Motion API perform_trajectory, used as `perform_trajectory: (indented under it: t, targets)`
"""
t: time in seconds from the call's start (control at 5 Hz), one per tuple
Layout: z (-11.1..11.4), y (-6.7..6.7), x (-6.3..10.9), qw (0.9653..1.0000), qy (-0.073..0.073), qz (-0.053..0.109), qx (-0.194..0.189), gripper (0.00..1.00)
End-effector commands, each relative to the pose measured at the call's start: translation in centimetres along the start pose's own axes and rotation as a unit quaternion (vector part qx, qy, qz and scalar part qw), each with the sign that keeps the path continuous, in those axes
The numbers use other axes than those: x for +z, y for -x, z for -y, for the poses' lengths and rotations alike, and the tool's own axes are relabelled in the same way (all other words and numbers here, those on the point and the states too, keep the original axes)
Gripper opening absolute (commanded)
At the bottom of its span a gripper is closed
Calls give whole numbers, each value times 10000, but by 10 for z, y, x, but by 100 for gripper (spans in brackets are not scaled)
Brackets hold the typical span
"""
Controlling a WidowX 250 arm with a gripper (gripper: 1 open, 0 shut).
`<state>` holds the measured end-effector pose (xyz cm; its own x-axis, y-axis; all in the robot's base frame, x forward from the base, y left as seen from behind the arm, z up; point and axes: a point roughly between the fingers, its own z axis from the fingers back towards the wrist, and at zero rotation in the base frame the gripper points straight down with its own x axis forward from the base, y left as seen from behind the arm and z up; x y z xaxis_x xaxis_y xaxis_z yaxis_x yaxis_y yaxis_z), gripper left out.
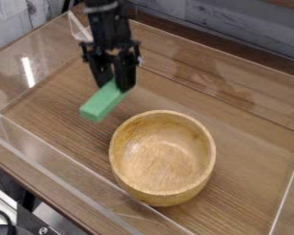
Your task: Put the green block in the brown bowl
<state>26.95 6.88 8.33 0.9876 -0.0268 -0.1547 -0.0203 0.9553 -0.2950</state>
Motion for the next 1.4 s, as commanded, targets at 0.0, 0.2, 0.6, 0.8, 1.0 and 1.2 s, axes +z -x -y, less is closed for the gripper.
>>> perform_trajectory:
  t: [0.0, 0.2, 0.6, 0.8, 1.0, 1.2]
  targets:
    - [26, 0, 36, 9991, -80, 361, -207, 0]
    - [42, 2, 50, 9983, -42, 424, -394, 0]
    - [44, 2, 54, 9959, -102, 614, -657, 0]
    - [43, 4, 49, 9945, -137, 698, -774, 0]
    - [66, 13, 38, 9940, -106, 646, -873, 0]
    - [105, 24, 26, 9929, -89, 617, -1012, 0]
